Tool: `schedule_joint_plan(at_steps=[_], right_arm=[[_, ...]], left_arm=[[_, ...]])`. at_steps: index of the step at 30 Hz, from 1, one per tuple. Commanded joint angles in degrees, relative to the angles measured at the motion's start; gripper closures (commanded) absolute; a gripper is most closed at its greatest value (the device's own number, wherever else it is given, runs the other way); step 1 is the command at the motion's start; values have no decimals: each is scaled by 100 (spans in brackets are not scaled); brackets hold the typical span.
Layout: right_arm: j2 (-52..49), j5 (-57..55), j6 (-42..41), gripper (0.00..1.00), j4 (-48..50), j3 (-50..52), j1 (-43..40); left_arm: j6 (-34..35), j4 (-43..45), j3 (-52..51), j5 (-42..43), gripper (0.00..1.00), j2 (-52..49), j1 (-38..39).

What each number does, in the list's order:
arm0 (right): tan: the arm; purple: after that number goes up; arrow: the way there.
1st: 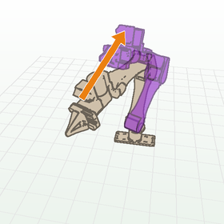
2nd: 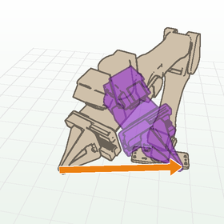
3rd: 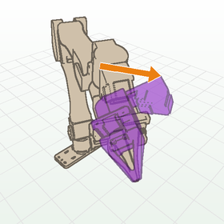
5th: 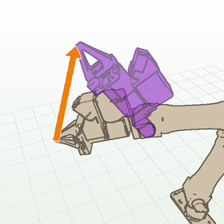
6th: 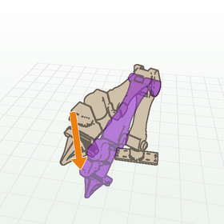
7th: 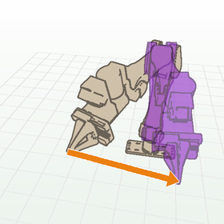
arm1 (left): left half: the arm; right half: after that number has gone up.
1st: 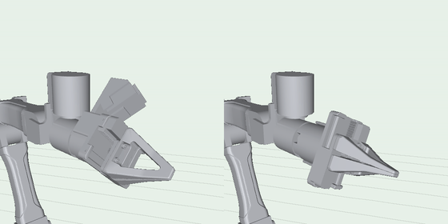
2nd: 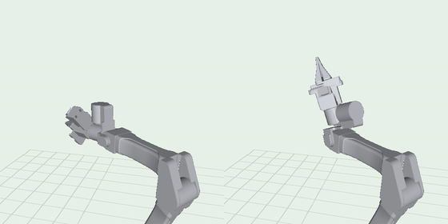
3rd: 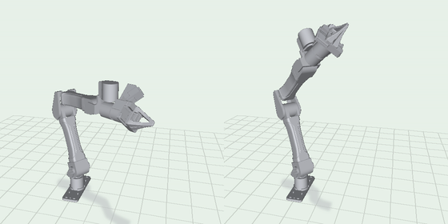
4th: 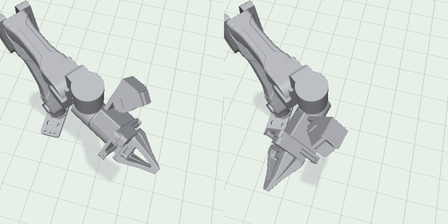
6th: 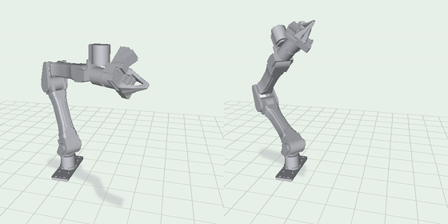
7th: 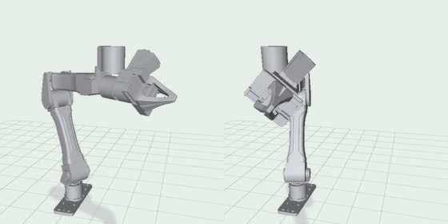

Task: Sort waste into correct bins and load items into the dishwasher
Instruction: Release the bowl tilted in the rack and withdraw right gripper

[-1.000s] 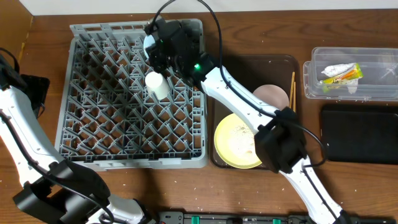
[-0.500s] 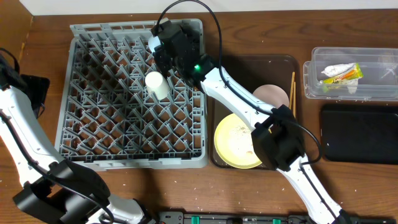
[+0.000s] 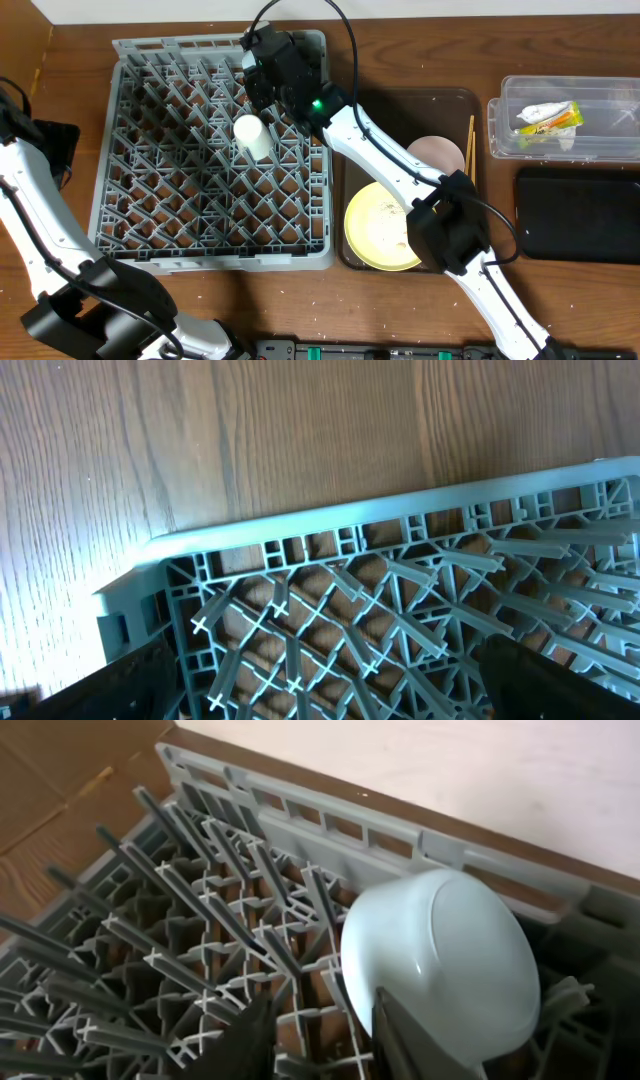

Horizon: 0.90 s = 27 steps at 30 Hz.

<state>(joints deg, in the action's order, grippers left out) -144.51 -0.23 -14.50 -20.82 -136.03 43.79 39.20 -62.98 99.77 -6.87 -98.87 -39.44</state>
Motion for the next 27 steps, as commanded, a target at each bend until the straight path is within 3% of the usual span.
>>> schedule_joint_plan(at_steps=[1, 13, 19, 27], right_arm=[[-4, -101, -299, 73, -90, -122, -151], [-20, -61, -632, 76, -74, -109, -737], [-289, 1099, -881, 76, 385, -109, -898], [-638, 1576, -1119, 74, 627, -109, -721]], left_arm=[[52, -22, -15, -114, 2, 116, -20], [52, -22, -15, -114, 2, 116, -20], [52, -22, -15, -114, 2, 116, -20], [52, -22, -15, -114, 2, 114, -20]])
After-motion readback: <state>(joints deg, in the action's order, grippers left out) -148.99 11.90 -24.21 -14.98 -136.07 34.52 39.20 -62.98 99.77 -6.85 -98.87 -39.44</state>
